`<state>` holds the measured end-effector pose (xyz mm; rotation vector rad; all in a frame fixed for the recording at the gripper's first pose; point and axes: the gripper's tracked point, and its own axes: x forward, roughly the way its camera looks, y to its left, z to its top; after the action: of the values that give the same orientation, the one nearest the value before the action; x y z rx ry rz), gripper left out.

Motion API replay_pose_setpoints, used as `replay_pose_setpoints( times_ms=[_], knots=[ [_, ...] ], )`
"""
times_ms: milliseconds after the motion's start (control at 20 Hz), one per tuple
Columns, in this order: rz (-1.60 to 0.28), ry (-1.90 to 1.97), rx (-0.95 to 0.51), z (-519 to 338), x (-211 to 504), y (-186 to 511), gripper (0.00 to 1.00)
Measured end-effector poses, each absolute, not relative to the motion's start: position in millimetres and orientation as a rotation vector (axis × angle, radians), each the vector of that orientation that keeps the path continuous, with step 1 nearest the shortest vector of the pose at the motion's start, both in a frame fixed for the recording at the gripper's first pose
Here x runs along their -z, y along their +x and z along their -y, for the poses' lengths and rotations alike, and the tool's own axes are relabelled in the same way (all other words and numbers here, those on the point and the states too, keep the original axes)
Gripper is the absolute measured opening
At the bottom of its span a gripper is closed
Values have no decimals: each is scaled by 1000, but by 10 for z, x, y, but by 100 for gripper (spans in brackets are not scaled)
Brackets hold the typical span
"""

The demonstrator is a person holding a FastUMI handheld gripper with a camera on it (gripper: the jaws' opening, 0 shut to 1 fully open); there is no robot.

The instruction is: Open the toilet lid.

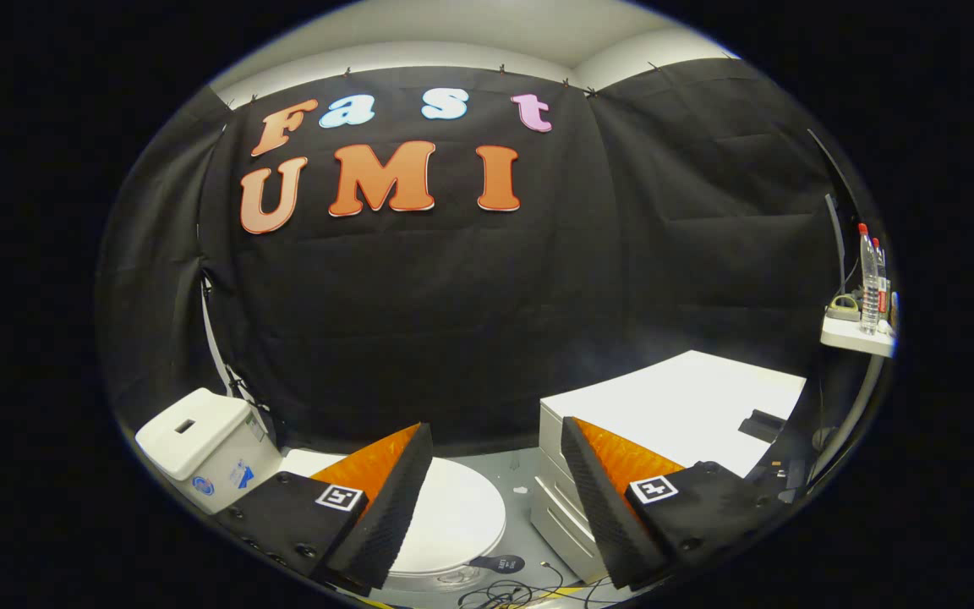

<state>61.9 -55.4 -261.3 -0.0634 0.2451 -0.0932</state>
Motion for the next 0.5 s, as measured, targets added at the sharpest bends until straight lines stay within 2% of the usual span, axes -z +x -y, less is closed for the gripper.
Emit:
replay_pose_setpoints(
  times_ms=[500],
  knots=[
    [-364, 31, 152, 860, 3624, 670, 99]
  ],
)
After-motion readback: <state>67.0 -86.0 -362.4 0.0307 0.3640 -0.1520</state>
